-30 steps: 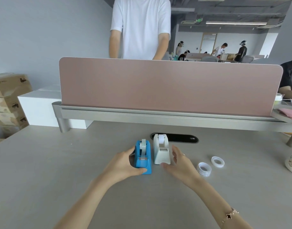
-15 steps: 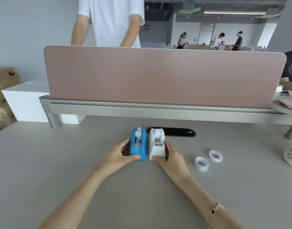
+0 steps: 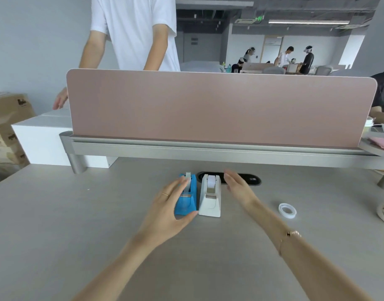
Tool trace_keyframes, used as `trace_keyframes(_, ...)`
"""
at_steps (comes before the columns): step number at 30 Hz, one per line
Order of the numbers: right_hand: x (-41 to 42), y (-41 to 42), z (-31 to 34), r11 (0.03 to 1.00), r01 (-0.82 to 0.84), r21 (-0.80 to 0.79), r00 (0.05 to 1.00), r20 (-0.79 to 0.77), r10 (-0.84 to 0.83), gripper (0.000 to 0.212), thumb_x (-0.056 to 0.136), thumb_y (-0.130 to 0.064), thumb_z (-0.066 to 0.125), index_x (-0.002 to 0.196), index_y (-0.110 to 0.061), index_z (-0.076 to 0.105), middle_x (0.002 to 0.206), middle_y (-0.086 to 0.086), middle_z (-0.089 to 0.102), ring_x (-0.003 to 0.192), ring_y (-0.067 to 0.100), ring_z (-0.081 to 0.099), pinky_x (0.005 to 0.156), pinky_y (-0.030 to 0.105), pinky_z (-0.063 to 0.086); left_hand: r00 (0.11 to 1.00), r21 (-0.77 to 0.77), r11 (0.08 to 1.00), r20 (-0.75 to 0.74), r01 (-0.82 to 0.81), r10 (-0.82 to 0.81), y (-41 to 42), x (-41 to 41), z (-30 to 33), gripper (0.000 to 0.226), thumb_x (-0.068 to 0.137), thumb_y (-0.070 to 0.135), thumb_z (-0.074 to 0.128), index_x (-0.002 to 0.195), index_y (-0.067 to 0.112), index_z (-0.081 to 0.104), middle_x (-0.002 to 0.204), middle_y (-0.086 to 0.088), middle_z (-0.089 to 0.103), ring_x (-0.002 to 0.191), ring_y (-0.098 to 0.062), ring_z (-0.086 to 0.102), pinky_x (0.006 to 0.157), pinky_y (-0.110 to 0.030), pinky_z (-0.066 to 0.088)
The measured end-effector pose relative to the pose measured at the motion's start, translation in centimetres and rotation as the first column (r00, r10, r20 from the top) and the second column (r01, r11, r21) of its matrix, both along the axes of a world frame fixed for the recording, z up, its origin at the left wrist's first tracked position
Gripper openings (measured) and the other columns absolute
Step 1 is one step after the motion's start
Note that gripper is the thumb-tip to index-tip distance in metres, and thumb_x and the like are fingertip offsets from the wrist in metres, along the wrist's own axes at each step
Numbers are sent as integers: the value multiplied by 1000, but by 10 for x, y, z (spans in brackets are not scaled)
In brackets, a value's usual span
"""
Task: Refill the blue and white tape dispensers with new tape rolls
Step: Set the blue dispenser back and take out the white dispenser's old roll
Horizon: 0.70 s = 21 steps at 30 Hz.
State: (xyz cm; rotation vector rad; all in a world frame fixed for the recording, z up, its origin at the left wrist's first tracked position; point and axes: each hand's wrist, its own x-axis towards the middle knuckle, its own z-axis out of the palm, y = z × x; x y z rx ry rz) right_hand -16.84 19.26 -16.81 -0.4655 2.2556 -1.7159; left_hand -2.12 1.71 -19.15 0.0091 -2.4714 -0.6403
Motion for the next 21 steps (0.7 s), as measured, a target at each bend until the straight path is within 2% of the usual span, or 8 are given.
trace_keyframes(3,-22,-17,-1,991,-64,119,998,-17,67,38,99,-31,37,132,-17,51,130,0,54,123,17,47,113,37,32,987,-77,993,-146,-85,73,14,-10,7,59,76,56,60,124,22,60,122,7,64,127,-11,47,101,-35,46)
trace_keyframes(5,-26,-22,-5,979,-109,174,993,-30,116,32,99,-31,35,118,-18,58,108,-1,63,109,19,54,104,33,37,978,-164,976,-170,-146,118,22,-18,12,50,72,60,59,104,24,71,101,9,73,123,-12,50,95,-31,48)
trace_keyframes(7,-23,-21,-9,977,-98,191,994,-37,107,27,99,-32,35,105,-21,59,83,-9,58,90,16,51,90,28,38,974,-238,954,-177,-184,144,32,-24,15,38,71,59,61,84,26,75,81,11,75,117,-9,48,91,-26,43)
trace_keyframes(11,-8,-9,-7,973,-92,211,991,-75,110,32,99,-38,32,109,-21,57,92,-8,59,92,13,53,90,29,39,963,-203,944,-132,-259,235,54,-22,18,35,66,57,62,56,24,69,50,11,64,99,-8,55,77,-22,39)
trace_keyframes(14,8,1,0,950,-78,301,986,-121,119,36,99,-40,30,112,-18,55,97,-3,60,92,16,54,77,28,39,966,-179,950,-71,-256,247,66,-17,21,39,64,57,55,51,24,69,43,11,59,88,-11,66,68,-22,48)
trace_keyframes(16,18,6,6,937,-40,347,984,-149,97,35,98,-40,31,107,-16,54,95,2,61,87,19,55,69,28,39,957,-161,943,-33,-290,288,72,-14,24,29,57,52,64,51,24,70,45,10,60,81,-12,68,63,-20,49)
trace_keyframes(18,28,12,12,922,-4,387,982,-171,76,35,98,-38,32,109,-12,53,97,5,59,86,22,54,66,30,38,945,-85,943,21,-322,325,72,-10,27,22,57,46,74,63,25,75,63,6,64,84,-12,66,64,-20,47)
trace_keyframes(21,38,21,16,896,30,443,981,-185,59,35,96,-37,36,109,-9,53,101,10,62,91,29,58,69,32,40,951,-15,964,157,-267,266,67,-2,33,31,74,43,68,97,24,73,96,-1,59,108,-12,53,79,-22,41)
